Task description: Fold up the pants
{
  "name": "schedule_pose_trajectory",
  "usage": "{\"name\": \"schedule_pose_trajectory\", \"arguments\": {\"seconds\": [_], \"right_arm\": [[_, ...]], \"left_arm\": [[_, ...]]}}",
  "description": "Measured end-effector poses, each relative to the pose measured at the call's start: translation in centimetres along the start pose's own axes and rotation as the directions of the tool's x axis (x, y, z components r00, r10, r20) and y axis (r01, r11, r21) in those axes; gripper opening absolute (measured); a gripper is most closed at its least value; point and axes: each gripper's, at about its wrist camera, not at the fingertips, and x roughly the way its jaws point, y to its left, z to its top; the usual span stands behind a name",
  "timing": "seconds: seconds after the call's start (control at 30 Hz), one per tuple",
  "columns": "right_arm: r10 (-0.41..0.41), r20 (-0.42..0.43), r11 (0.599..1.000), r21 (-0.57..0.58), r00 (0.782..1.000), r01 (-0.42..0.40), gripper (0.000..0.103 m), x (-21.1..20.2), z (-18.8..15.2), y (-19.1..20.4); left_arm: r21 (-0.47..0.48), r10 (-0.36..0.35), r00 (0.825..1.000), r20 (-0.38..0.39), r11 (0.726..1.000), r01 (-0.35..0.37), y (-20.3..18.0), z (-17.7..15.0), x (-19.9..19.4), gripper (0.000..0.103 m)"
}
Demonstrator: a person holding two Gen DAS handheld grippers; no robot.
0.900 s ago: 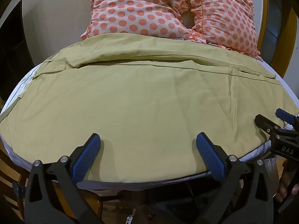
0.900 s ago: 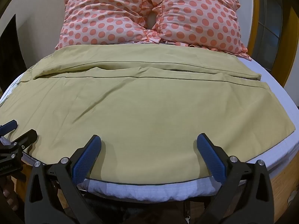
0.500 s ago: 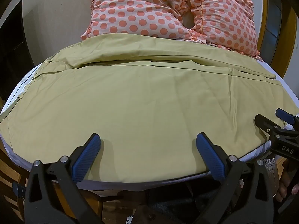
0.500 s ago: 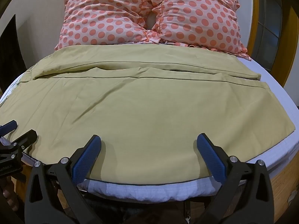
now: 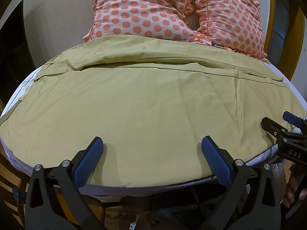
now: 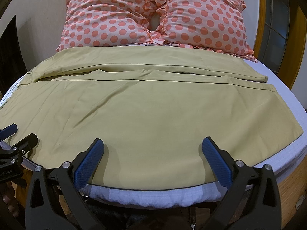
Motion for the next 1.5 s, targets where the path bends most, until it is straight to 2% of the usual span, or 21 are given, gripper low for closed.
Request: {"name": "schedule_pose_trajectory", "arguments": {"seconds": [1.5], "right_arm": [[-0.001, 0.007, 1.000, 0.001, 1.000, 0.001, 0.102, 0.06, -0.09, -0.11]], "left_arm": [[0.000, 0.000, 1.000, 0.007, 1.000, 0.000, 0.00, 0.04, 0.00, 0.101]]}}
